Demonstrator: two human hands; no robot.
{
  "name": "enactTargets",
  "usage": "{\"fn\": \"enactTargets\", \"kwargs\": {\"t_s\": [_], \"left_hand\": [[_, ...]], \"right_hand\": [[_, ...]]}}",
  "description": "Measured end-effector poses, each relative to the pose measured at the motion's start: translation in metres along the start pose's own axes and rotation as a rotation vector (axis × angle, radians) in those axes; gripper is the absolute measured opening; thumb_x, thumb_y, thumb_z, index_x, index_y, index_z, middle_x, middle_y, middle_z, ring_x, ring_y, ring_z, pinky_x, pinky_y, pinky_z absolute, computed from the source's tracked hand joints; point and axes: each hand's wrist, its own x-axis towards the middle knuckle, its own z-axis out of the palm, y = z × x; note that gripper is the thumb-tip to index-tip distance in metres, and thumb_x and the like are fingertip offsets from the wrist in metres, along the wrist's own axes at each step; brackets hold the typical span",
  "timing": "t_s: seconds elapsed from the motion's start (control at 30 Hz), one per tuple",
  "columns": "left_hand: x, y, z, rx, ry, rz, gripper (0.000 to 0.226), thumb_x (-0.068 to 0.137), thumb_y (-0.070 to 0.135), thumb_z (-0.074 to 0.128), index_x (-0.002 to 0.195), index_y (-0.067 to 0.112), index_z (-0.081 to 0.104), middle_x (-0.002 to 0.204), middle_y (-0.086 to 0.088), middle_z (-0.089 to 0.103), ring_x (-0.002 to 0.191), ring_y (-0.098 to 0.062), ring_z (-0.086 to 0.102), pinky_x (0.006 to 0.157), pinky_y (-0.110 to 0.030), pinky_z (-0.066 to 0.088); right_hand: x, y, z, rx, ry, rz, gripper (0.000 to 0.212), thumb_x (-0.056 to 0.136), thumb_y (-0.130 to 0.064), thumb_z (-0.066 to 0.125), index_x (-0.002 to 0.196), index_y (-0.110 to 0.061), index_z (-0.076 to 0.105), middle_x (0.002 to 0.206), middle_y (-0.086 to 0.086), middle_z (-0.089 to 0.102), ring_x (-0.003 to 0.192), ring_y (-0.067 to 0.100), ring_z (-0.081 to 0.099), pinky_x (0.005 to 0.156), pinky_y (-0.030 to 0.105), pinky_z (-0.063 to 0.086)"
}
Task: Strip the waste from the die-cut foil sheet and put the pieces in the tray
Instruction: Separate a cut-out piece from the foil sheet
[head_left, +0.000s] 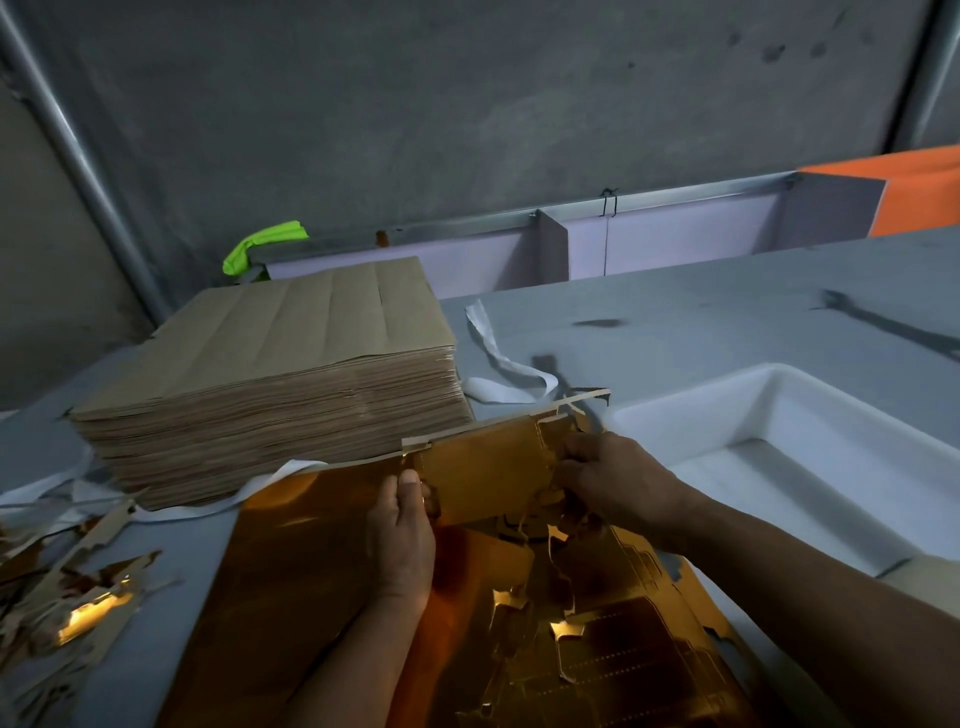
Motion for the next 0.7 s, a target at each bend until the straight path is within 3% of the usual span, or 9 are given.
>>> {"fn": "enactTargets", "kwargs": {"t_s": [0.1, 0.27, 0.4, 0.7], "left_hand": [[0.0001, 0.0000, -0.0008, 0.000, 0.012, 0.006, 0.036, 0.105, 0.033, 0.035, 0.078, 0.016, 0.051, 0.069, -0.002, 0.052, 0.064, -0.014, 0.049, 0.057, -0.027, 0.034], [0.0005, -0.0013, 0.0004, 0.006, 0.006, 0.009, 0.037, 0.105, 0.033, 0.035, 0.081, 0.011, 0.053, 0.069, -0.005, 0.051, 0.061, -0.015, 0.047, 0.056, -0.026, 0.034], [0.0014, -0.0014, 0.0003, -0.001, 0.017, 0.004, 0.037, 0.105, 0.032, 0.035, 0.085, 0.009, 0.055, 0.071, -0.006, 0.055, 0.062, -0.014, 0.049, 0.055, -0.025, 0.034], [0.0007, -0.0016, 0.0004, -0.105, 0.056, -0.037, 0.033, 0.105, 0.032, 0.037, 0.081, 0.016, 0.055, 0.069, -0.003, 0.057, 0.063, -0.015, 0.052, 0.057, -0.026, 0.036]], "right_hand": [[0.0004, -0.0012, -0.0002, -0.031, -0.009, 0.002, 0.018, 0.103, -0.018, 0.045, 0.098, -0.006, 0.058, 0.087, 0.019, 0.071, 0.066, 0.025, 0.070, 0.056, 0.027, 0.054], [0.0009, -0.0011, -0.0010, -0.038, -0.011, 0.006, 0.018, 0.103, -0.018, 0.045, 0.102, -0.006, 0.058, 0.089, 0.018, 0.070, 0.067, 0.023, 0.070, 0.055, 0.026, 0.052], [0.0014, 0.0013, -0.0011, -0.054, 0.008, -0.006, 0.017, 0.103, -0.016, 0.045, 0.101, -0.008, 0.059, 0.079, 0.011, 0.067, 0.055, 0.015, 0.065, 0.051, 0.022, 0.049], [0.0049, 0.0058, -0.0014, -0.091, 0.039, -0.045, 0.016, 0.102, -0.014, 0.044, 0.097, -0.011, 0.058, 0.086, 0.019, 0.067, 0.060, 0.025, 0.068, 0.052, 0.024, 0.052]]}}
